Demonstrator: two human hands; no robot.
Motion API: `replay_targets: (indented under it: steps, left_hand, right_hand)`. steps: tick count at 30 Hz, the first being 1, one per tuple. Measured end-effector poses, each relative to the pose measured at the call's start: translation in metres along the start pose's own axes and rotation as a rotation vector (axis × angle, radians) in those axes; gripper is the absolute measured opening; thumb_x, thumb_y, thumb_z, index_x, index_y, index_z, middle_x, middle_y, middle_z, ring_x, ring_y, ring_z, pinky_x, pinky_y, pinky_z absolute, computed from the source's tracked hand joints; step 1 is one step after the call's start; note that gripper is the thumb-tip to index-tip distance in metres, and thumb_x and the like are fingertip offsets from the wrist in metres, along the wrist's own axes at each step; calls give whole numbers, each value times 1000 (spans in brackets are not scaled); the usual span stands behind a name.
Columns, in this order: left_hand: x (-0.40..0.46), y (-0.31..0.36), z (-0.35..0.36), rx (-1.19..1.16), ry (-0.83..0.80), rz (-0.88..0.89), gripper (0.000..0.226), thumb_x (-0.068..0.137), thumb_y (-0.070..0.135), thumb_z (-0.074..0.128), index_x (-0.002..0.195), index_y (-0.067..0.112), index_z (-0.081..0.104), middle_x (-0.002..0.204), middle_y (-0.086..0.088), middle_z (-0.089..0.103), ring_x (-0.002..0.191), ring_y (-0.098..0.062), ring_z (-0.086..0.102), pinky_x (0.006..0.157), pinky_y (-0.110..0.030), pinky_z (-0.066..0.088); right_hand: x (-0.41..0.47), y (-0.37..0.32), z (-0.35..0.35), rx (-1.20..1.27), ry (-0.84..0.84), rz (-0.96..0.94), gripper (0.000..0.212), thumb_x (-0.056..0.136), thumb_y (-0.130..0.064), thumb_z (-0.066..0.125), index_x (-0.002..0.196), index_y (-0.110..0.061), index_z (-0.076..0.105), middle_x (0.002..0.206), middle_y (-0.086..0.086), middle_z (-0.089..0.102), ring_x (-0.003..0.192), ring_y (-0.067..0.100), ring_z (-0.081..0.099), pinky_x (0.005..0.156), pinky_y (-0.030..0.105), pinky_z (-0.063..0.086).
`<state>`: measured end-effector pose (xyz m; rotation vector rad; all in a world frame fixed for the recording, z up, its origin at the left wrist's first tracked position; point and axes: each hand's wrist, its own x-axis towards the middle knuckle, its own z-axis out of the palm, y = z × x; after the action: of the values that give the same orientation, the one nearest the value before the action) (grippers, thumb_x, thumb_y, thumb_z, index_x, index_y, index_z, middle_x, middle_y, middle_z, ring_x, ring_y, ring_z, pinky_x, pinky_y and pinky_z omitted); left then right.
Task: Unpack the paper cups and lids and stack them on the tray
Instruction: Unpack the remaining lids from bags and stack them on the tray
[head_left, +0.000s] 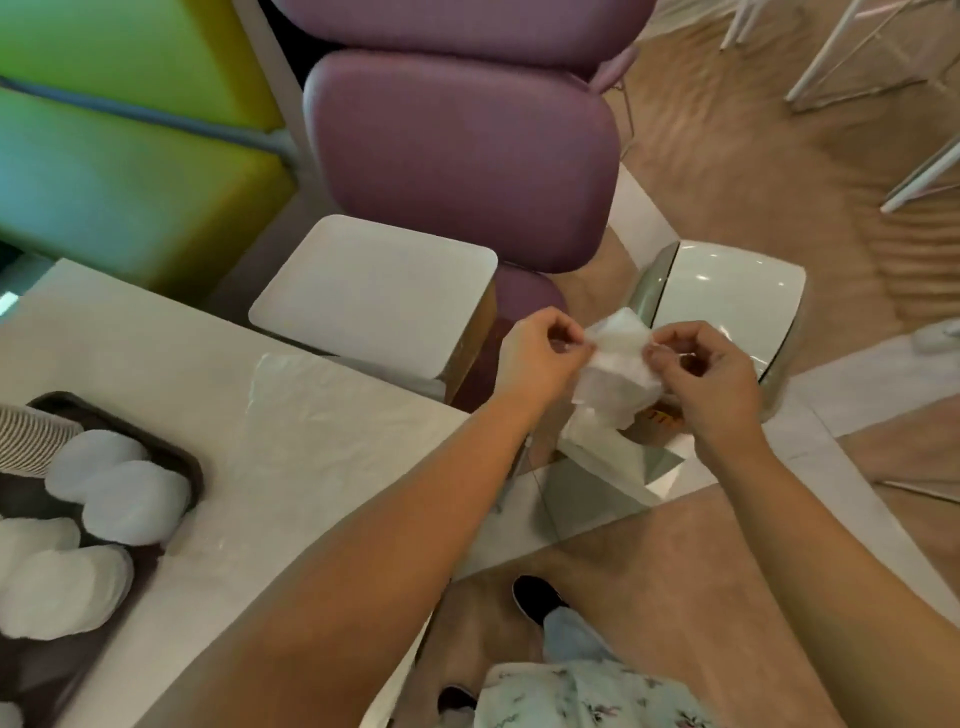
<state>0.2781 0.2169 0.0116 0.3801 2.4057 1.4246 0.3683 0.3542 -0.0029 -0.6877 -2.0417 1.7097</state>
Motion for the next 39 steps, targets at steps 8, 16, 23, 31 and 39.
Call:
replay_targets:
  steps: [8, 16, 23, 31, 39]
  left_hand:
    - [39, -6, 83, 604, -222, 444, 34, 84, 3, 60, 118, 9, 59, 127, -9, 50, 113, -29, 45, 94, -38, 41]
    - [39, -45, 106, 922, -407, 575, 41, 88, 8, 53, 128, 7, 51, 143, -11, 38, 133, -28, 32, 100, -42, 34]
    - [35, -56, 111, 918, -395, 588, 40, 73, 9, 71, 113, 8, 62, 126, -11, 56, 117, -28, 52, 91, -41, 47]
    - [28, -45, 104, 782, -450, 496, 44, 92, 7, 48, 136, 5, 44, 150, -12, 28, 138, -28, 26, 111, -42, 27]
    - [-7, -37, 20, 457, -51, 345, 34, 88, 5, 56, 122, 2, 56, 124, -15, 54, 111, -30, 53, 97, -41, 44]
  right_hand:
    - [51, 42, -57, -487, 199, -283, 14, 80, 3, 64, 86, -8, 70, 88, 10, 57, 77, 8, 51, 71, 1, 36]
    - [70, 92, -53, -806, -163, -331, 10, 76, -1, 72, 83, -6, 68, 83, 10, 50, 69, 28, 56, 59, 34, 46]
    - [81, 99, -43, -1077, -414, -24, 24, 94, -17, 52, 111, -10, 67, 111, 14, 62, 100, 32, 58, 80, 33, 42]
    - [67, 85, -43, -906, -91, -161, 24, 93, -12, 49, 110, -12, 65, 97, 11, 69, 87, 30, 63, 66, 31, 44]
    - [29, 24, 21, -536, -126, -482, 16, 92, -10, 54, 104, -11, 65, 97, 1, 67, 84, 8, 57, 72, 21, 45]
